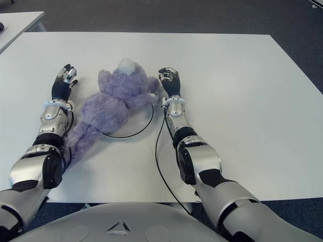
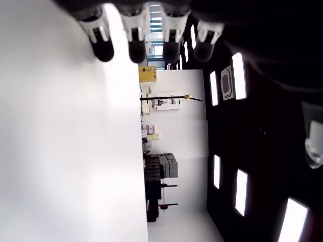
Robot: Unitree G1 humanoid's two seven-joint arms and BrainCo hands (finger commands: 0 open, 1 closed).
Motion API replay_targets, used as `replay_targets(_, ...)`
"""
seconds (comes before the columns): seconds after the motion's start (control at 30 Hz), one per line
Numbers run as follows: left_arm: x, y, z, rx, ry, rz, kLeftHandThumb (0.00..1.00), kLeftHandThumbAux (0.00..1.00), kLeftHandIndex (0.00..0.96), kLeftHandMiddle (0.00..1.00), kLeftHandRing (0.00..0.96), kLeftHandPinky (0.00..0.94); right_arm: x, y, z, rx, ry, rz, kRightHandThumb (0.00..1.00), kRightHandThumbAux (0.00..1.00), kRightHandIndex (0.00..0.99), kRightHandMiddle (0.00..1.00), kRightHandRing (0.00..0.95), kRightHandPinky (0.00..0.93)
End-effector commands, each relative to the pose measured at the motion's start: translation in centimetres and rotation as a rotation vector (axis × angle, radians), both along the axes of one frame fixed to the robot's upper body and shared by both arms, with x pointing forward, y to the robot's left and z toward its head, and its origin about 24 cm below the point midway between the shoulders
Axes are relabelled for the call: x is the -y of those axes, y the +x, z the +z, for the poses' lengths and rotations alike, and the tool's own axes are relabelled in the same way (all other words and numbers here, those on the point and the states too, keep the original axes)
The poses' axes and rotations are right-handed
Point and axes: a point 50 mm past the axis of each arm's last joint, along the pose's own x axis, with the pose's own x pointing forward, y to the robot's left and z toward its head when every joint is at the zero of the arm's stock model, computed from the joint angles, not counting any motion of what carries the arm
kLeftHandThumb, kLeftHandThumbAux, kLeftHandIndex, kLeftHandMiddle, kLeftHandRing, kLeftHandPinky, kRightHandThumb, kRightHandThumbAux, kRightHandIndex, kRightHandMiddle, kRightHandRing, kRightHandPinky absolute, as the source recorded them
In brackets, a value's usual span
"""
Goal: Put the doll into the plate.
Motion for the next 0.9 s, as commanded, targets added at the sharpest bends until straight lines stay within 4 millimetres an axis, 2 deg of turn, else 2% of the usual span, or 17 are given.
replay_targets(0.03,3.0,-2.7,-6.1,-0.241,-0.146,-0.018,0.0,0.473,0.0,0.04,0.002,0.0,0.8,-6.7,-9.7,-0.41,-0.021,-0.035,0.682,0.738,0.411,0.368,0.365,0.358)
replay_targets(0.47,3.4,-4.4,-7.9,-0.258,-0.221,-0.006,0.0,0.477,0.0,0.027,0.0,0.0,0.8,-6.8,-9.7,-0.403,-0.014,-0.041,0.685,0.737,0.413,0.372,0.371,0.36)
replay_targets(0.9,5.8,-7.1,-10.1,-0.241,-0.27,0.004,0.0,0.471,0.0,0.035,0.0,0.0,1.0,-6.9,-9.8,-0.401,-0.016,-0.047,0.687,0.737,0.414,0.374,0.367,0.348)
